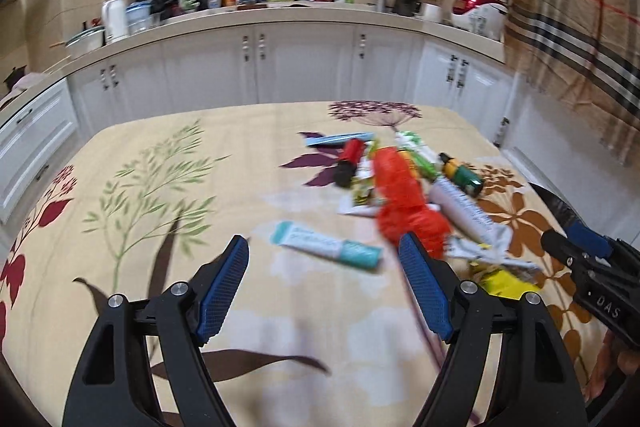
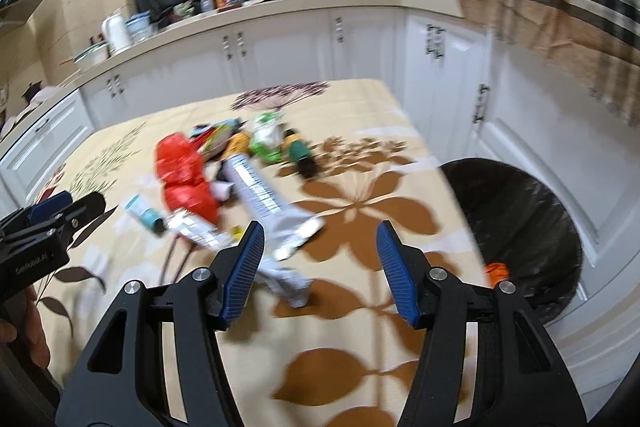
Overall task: Collect trash
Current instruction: 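Move both open tools back over the table, then grasp the string-tied white packets with the right tool and lift them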
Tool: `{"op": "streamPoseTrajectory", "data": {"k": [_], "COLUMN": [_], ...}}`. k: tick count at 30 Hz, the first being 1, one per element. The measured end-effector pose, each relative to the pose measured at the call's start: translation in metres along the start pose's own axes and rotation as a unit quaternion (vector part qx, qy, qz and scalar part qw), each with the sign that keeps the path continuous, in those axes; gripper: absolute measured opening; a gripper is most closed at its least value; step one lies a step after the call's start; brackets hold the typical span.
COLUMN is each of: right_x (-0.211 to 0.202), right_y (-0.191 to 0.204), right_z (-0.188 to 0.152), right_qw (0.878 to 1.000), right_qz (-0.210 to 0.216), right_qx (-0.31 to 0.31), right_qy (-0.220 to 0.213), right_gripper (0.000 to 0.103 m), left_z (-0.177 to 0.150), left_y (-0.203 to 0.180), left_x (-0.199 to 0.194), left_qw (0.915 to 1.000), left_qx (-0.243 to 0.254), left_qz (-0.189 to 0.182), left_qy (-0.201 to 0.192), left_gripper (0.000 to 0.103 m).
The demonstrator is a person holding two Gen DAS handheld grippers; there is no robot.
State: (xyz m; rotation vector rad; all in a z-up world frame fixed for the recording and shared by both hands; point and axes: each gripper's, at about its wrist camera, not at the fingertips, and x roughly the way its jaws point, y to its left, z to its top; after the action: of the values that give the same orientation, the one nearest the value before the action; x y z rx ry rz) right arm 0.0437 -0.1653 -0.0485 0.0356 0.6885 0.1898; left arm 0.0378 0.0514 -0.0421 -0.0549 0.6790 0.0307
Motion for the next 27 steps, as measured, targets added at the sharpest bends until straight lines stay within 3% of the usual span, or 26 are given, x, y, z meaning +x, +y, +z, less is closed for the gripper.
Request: {"op": "streamPoseTrajectory", "data": {"k": [5, 21, 23, 24, 27], "right_x": [0.003, 0.037, 0.045, 0.048, 0.051], "right_y": [0.026, 0.064, 0.064, 0.063, 0.06], "right_z": [-0.006, 0.002, 0.004, 0.005, 0.007], "right_qw": [0.999, 0.994, 0.993, 0.992, 0.993], "right_qz": [0.021, 0.012, 0.005, 0.009, 0.017], "right_qx": [-0.022, -0.094, -0.095, -0.093, -0.083], "right_qy": [0.014, 0.061, 0.072, 0.079, 0.085], "right_gripper": [0.057, 0.056, 0.04, 0.026, 0.018], "left_z": [-0.008, -0.019, -0.019, -0.019, -0.019], "left_y": [0.022, 0.055, 0.056, 0.057, 0.057], "left_x": [-0.002, 0.008, 0.01, 0.01, 0.011], "left_qw": [0.9998, 0.9988, 0.9987, 0.9986, 0.9986], "left_qx": [-0.01, -0.041, -0.044, -0.045, -0.045], "left_qz": [0.014, 0.021, 0.019, 0.018, 0.017], "left_qy": [0.002, 0.018, 0.019, 0.02, 0.021], "left_gripper": [0.075, 0.075, 0.075, 0.075, 0.075]}}
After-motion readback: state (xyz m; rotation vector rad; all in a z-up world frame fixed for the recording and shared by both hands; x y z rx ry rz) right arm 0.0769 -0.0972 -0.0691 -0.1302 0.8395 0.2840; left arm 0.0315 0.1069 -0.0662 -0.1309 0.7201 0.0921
